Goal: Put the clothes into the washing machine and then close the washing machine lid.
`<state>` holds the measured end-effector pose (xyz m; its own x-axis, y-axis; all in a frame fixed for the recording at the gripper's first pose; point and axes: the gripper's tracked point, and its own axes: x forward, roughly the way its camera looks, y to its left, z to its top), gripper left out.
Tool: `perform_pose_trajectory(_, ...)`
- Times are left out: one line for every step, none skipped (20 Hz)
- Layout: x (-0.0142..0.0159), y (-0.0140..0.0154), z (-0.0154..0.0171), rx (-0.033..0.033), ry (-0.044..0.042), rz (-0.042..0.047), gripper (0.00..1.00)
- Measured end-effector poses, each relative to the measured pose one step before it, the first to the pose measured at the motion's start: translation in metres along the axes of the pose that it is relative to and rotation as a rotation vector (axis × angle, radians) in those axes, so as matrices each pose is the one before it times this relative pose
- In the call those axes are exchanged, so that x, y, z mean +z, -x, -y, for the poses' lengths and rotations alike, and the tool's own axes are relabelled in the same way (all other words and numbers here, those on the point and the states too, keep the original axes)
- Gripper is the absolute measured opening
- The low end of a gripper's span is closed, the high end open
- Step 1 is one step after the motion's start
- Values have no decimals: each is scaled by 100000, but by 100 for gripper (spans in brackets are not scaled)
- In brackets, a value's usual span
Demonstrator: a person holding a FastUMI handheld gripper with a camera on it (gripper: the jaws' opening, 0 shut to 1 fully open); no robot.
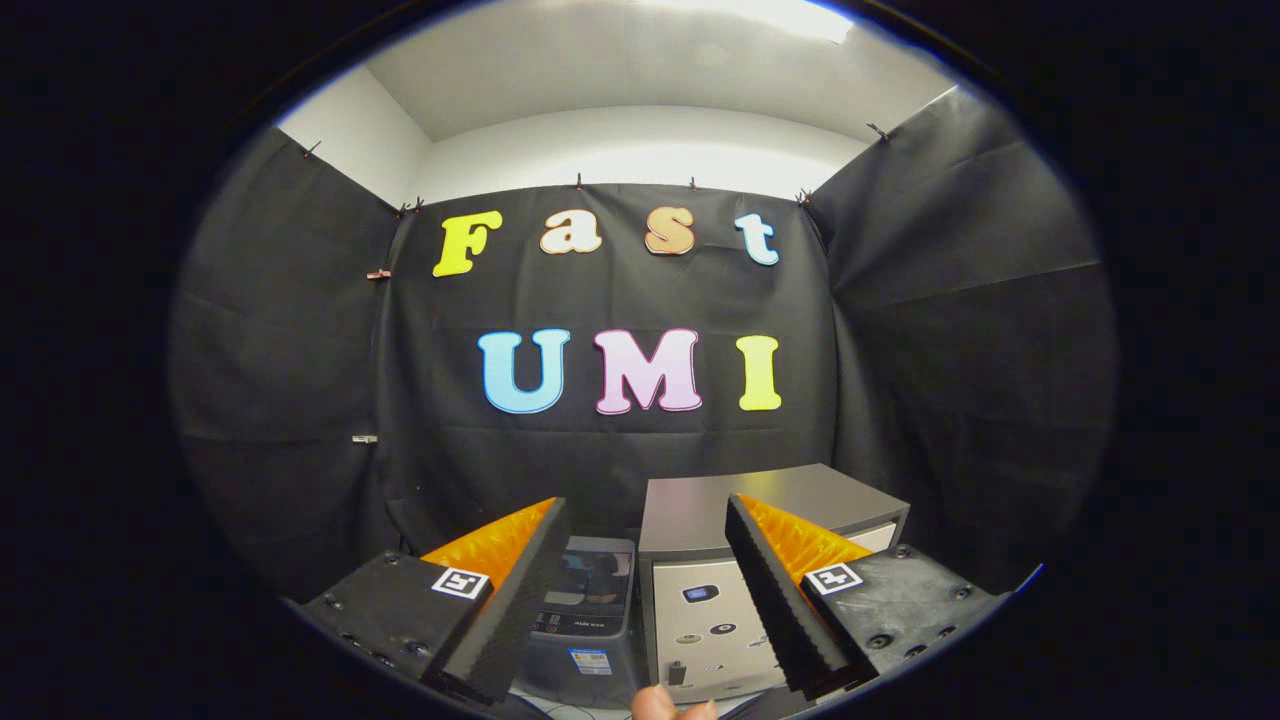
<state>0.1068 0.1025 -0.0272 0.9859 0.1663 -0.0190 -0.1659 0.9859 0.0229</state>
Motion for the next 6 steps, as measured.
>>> perform_pose_trajectory(-38, -98, -13, 52, -153, 20, 99)
perform_pose_trajectory(-163, 74, 38, 123, -515, -170, 99)
perform_pose_trajectory(-104, -22, -66, 205, -664, -167, 99)
perform_pose_trajectory(91, 33, 7, 128, -967, 226, 99)
perform_pose_trajectory(135, 77, 44, -27, -1192, 425, 99)
perform_pose_trajectory(105, 62, 59, -39, -732, 412, 99)
